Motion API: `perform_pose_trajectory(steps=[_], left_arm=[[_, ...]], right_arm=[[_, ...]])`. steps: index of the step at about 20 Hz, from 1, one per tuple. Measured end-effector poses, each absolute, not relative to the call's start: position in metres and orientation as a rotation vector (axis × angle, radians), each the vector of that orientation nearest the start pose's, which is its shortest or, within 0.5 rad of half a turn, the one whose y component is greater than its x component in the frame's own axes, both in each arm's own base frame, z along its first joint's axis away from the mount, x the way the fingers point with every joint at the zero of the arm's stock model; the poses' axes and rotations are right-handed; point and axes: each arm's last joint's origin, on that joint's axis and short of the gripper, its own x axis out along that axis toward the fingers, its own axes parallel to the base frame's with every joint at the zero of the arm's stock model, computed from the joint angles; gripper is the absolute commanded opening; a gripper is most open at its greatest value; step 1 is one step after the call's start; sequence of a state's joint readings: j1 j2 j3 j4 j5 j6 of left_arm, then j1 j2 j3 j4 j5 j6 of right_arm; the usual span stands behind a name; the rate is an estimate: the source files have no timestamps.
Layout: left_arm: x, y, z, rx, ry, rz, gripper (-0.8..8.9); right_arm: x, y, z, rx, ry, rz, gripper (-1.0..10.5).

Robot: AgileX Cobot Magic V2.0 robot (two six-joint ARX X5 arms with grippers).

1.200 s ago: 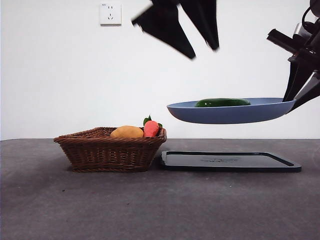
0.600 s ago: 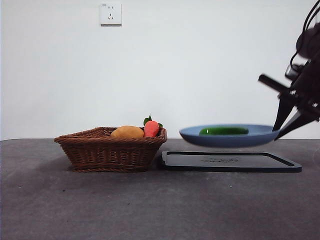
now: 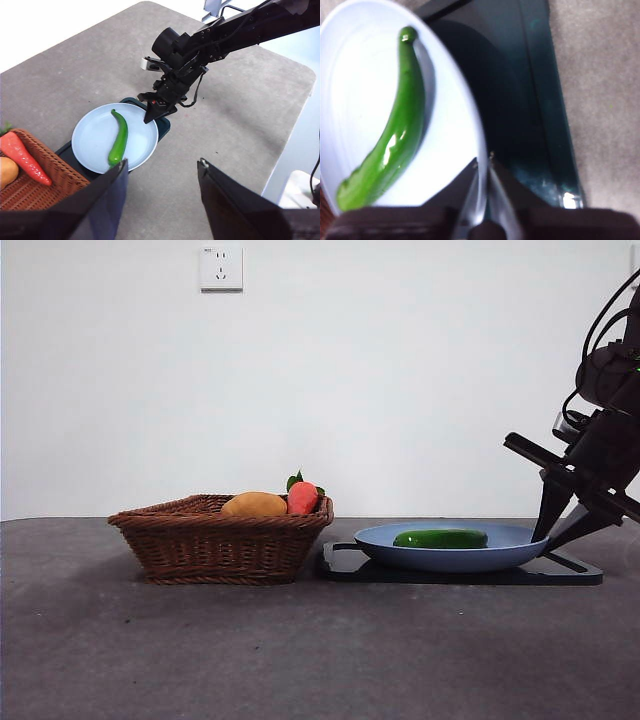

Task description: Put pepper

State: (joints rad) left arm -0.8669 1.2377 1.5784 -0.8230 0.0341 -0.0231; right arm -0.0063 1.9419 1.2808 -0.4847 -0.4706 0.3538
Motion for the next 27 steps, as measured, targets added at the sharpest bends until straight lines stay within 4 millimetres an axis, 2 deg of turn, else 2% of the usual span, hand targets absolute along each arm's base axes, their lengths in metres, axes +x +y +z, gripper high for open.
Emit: perform_pose_trajectory(steps=[3, 5, 8, 9, 12, 16, 20, 22, 24, 25, 27], left_arm=[[0.149, -0.175, 0.445, 0.195, 0.478, -0.842, 2.49], [0.148, -0.174, 0.443, 0.207, 0.494, -0.824, 2.49], [0.148, -0.172, 0.441, 0.228, 0.511, -0.783, 2.45], [0.148, -0.172, 0.441, 0.234, 0.515, -0.769, 2.45], [0.148, -0.17, 0.438, 0.25, 0.54, -0.761, 2.45], [0.147, -0.169, 0.436, 0.263, 0.566, -0.759, 2.45], [0.146, -0.168, 0.434, 0.273, 0.586, -0.757, 2.42], [0.145, -0.167, 0.433, 0.282, 0.603, -0.755, 1.6], [0.144, -0.166, 0.431, 0.29, 0.62, -0.753, 0.34], [0.144, -0.166, 0.431, 0.294, 0.628, -0.752, 0.05], [0.143, -0.165, 0.43, 0.298, 0.641, -0.75, 0.08]], right_arm=[[0.383, 0.011, 0.163, 0.559, 1.2, 0.224, 1.6], [0.377, 0.011, 0.177, 0.535, 1.184, 0.234, 1.6], [0.354, 0.011, 0.237, 0.484, 1.055, 0.28, 1.6], [0.343, 0.011, 0.256, 0.468, 1.028, 0.293, 1.6], [0.291, 0.019, 0.305, 0.375, 1.019, 0.359, 1.5], [0.208, 0.032, 0.351, 0.244, 1.033, 0.475, 1.5], [0.156, 0.036, 0.369, 0.185, 1.02, 0.543, 1.1], [0.136, 0.037, 0.372, 0.155, 1.04, 0.575, 0.5], [0.126, 0.037, 0.374, 0.107, 1.028, 0.617, 0.0], [0.124, 0.038, 0.375, 0.091, 1.019, 0.633, 0.0], [0.123, 0.038, 0.375, 0.079, 1.012, 0.641, 0.0]])
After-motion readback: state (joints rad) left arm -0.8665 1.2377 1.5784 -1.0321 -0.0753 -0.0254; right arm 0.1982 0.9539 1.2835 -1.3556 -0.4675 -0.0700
